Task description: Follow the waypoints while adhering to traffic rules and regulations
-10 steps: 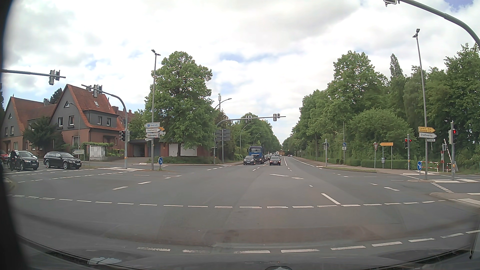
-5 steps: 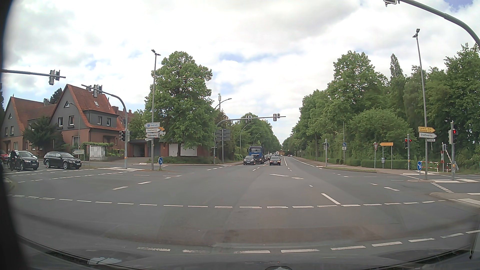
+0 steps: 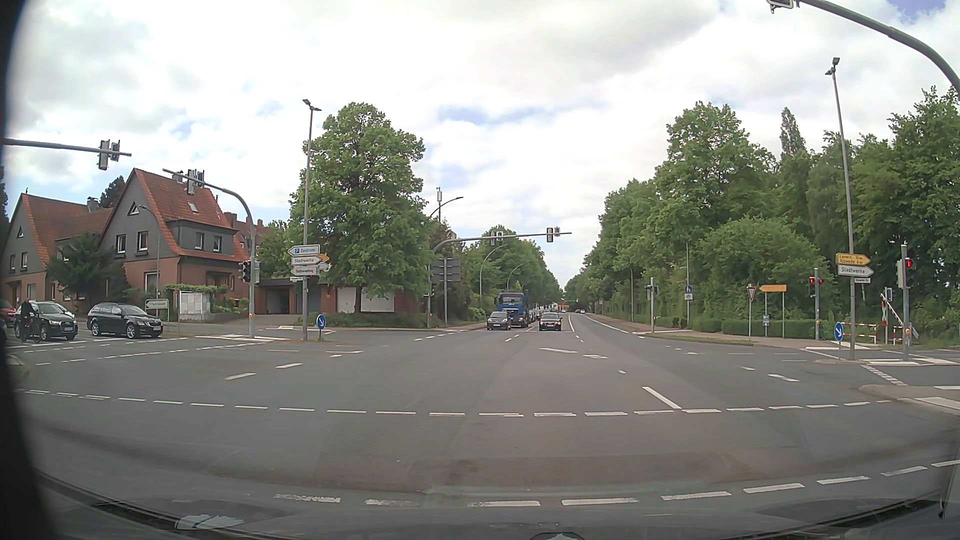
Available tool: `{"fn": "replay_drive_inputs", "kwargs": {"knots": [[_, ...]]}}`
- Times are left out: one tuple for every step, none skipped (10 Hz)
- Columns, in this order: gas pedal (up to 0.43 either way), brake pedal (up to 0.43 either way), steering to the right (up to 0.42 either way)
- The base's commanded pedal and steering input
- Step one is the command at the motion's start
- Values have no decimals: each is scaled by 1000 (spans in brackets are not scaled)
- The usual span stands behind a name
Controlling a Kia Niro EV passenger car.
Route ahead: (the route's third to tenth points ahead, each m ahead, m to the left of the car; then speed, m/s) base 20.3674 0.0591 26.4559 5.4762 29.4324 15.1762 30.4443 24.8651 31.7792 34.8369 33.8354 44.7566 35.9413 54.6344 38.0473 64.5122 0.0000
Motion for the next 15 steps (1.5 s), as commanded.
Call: {"fn": "replay_drive_inputs", "kwargs": {"knots": [[0, 0, 8], [0, 0, 8], [0, 0, 8], [0, 0, 8], [0, 0, 8], [0, 0, 8], [0, 0, 8], [0, 0, 8], [0, 0, 8], [0, 0, 8], [0, 0, 8], [0, 0, 8], [0, 0, 8], [0, 0, 8], [0, 0, 8]]}}
